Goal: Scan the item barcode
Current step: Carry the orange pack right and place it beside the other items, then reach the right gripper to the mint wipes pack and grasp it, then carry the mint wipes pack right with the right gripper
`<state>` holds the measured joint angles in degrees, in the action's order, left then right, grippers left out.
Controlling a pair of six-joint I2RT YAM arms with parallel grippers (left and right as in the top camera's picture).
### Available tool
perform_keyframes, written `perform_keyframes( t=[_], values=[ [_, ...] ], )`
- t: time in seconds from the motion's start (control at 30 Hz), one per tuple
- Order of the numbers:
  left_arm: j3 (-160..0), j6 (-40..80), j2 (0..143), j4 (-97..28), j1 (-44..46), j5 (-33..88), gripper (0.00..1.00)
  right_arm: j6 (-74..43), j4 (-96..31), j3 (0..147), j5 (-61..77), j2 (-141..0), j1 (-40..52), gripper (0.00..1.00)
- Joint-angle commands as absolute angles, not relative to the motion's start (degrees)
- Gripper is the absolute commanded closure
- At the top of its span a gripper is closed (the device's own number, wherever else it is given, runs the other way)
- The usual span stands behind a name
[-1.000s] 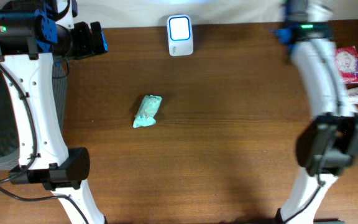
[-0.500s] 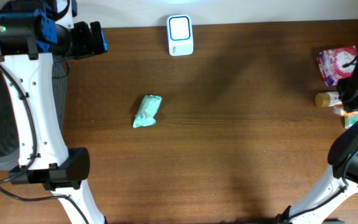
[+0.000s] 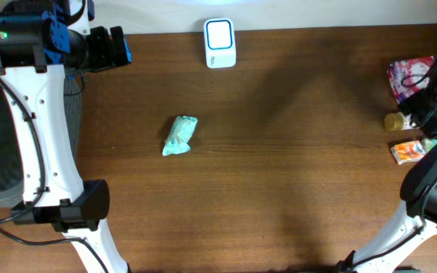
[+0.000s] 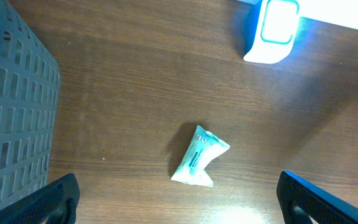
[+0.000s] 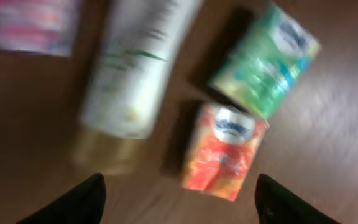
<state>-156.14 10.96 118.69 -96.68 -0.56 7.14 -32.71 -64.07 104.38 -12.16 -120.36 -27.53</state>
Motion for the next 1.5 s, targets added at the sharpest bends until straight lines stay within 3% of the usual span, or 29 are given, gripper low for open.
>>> perform_keyframes(
  t=[0.0,0.07,0.13,0.3,0.37,0.43,0.6,0.77,0.9,0.97,1.0,1.07,1.27,1.47],
  values=[
    [-156.8,10.7,117.2,-96.7,-0.6,7.7,0.01,-22.0,-65.6,111.2,4.6,-115.8,-24.8,0.29],
    [-156.8,10.7,117.2,-96.7,-0.6,7.7,0.01,-14.2,-65.6,112.3,20.6,-114.9,-22.3,0.30],
    [-156.8,10.7,117.2,-96.7,-0.6,7.7,0.01,-10.4,-66.0,112.2,34.3,-114.9,-18.5,0.43],
    [-156.8,10.7,117.2,-96.7,-0.6,7.7,0.01,-8.7,-63.3,111.7,35.1,-115.8,-2.8,0.43],
    [-156.8,10.7,117.2,-96.7,-0.6,7.7,0.01,-8.4,-58.1,111.7,33.8,-118.1,5.7,0.27],
    [-156.8,10.7,117.2,-96.7,-0.6,7.7,0.01,-9.6,-52.2,111.7,33.8,-121.6,13.1,0.18],
    [-156.8,10.7,117.2,-96.7,-0.6,7.7,0.01,-13.0,-41.8,111.7,33.8,-131.1,23.6,0.14],
    [-156.8,10.7,117.2,-96.7,-0.6,7.7,0.01,-15.9,-38.7,111.6,34.8,-137.4,25.8,0.14],
    [-156.8,10.7,117.2,-96.7,-0.6,7.7,0.01,-15.9,-37.7,111.5,39.0,-140.1,27.9,0.25],
    [-156.8,10.7,117.2,-96.7,-0.6,7.7,0.01,-15.9,-37.6,111.5,39.1,-140.1,28.5,0.46],
    [-156.8,10.7,117.2,-96.7,-0.6,7.7,0.01,-16.0,-37.7,111.5,40.2,-140.1,28.5,0.66],
    [-156.8,10.7,117.2,-96.7,-0.6,7.7,0.01,-16.0,-37.7,111.6,43.2,-139.9,28.1,0.94],
    [-156.8,10.7,117.2,-96.7,-0.6,7.7,0.01,-17.3,-44.9,114.3,40.8,-134.7,23.6,0.96],
    [-156.8,10.7,117.2,-96.7,-0.6,7.7,0.01,-17.3,-61.8,114.5,9.7,-120.2,19.0,0.96]
  ],
)
